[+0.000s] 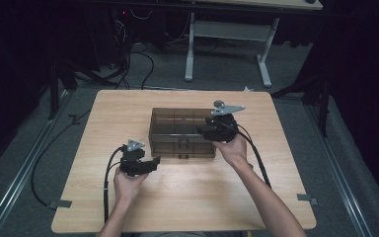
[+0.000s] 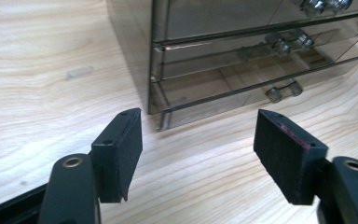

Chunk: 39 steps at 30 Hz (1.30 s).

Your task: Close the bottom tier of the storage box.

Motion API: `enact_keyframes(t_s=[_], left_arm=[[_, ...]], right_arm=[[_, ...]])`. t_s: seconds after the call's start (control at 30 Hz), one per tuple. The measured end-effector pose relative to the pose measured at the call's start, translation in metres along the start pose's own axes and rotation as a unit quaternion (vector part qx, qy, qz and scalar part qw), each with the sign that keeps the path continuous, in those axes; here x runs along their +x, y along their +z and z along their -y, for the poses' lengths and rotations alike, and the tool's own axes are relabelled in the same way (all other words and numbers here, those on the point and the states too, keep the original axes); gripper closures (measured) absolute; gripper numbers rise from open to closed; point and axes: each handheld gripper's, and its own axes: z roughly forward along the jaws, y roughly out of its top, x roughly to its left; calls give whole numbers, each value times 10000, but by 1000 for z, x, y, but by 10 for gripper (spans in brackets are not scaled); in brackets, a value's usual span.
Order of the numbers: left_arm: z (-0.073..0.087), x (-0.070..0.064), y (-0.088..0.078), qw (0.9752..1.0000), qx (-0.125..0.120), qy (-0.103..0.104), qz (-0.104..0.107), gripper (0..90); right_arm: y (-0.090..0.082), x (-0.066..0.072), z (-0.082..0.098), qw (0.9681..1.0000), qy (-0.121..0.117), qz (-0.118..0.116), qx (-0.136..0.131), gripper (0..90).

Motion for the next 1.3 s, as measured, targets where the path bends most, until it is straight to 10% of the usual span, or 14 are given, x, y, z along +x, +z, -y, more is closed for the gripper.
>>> enact_keyframes(t_s=[0.6,1.3], left_arm=[[4,4,10,9989,-89,447,116,404],[16,9,27,9984,132,552,14,459]], right_arm=[[-51,5,48,9984,-125,517,-204,613],[-28,-2,108,9982,408,352,253,640]])
